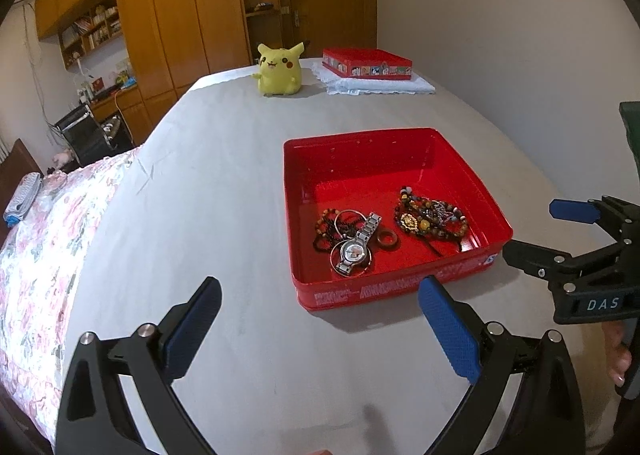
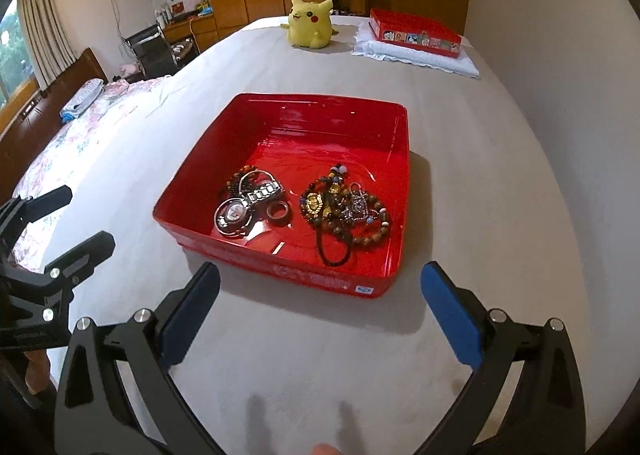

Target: Organize jewelry

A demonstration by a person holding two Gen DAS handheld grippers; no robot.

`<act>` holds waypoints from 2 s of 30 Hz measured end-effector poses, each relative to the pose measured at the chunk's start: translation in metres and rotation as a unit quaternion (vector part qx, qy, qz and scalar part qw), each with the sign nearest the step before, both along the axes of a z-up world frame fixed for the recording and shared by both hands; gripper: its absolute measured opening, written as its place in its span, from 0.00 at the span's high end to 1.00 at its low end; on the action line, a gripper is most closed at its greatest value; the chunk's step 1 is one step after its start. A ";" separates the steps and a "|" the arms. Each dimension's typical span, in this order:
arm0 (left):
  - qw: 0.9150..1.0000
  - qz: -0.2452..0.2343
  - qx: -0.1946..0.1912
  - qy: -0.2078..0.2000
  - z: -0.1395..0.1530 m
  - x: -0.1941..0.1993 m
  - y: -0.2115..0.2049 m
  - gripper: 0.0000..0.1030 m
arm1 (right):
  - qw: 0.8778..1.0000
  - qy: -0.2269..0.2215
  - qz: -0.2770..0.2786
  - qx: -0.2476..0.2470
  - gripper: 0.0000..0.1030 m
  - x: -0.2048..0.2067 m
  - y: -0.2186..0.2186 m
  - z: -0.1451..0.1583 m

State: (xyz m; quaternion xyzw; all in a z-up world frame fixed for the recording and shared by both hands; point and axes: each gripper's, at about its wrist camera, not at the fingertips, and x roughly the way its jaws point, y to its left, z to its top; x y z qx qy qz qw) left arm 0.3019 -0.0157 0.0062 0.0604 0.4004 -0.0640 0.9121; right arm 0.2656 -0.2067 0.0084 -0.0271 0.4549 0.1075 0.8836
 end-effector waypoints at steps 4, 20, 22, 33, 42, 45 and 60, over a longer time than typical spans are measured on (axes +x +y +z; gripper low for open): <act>1.000 0.000 -0.001 0.003 -0.002 0.004 -0.001 0.04 | 1.000 0.006 -0.002 0.001 0.03 0.007 -0.001 -0.004; 1.000 0.001 -0.009 0.009 -0.003 0.009 -0.003 0.05 | 1.000 0.008 -0.001 0.003 0.03 0.008 -0.002 -0.005; 1.000 0.003 -0.008 0.009 -0.002 0.009 -0.002 0.05 | 1.000 0.009 -0.002 0.003 0.03 0.008 -0.003 -0.005; 1.000 0.002 -0.003 0.005 -0.001 0.008 -0.004 0.05 | 1.000 0.008 -0.003 0.002 0.03 0.008 -0.003 -0.005; 1.000 0.003 -0.004 0.007 -0.002 0.008 -0.004 0.05 | 1.000 0.008 -0.002 0.002 0.03 0.008 -0.003 -0.005; 1.000 0.004 -0.005 0.007 -0.002 0.008 -0.003 0.05 | 1.000 0.008 -0.002 0.002 0.03 0.008 -0.003 -0.004; 1.000 0.006 -0.004 0.005 -0.001 0.007 -0.004 0.06 | 1.000 0.007 -0.003 0.003 0.03 0.007 -0.002 -0.003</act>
